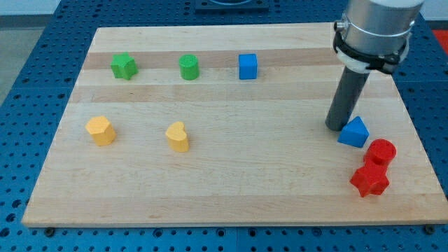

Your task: Slightly push the yellow heart upwards

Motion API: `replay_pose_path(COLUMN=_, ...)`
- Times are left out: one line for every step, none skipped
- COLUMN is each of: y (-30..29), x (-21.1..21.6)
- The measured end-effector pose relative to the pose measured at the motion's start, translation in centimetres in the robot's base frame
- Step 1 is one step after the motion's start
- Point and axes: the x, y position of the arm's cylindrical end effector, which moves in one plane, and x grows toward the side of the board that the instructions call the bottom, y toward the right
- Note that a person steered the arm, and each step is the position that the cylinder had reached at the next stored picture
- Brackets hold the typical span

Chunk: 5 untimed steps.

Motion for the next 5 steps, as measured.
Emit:
replay_pose_path(y=0.0, x=1.0)
replay_pose_path(y=0.0, x=0.9)
replay_pose_path(y=-2.2, x=-0.1)
replay_pose_path(y=-9.1, x=1.1)
replay_pose_path(y=-17.2, x=3.8)
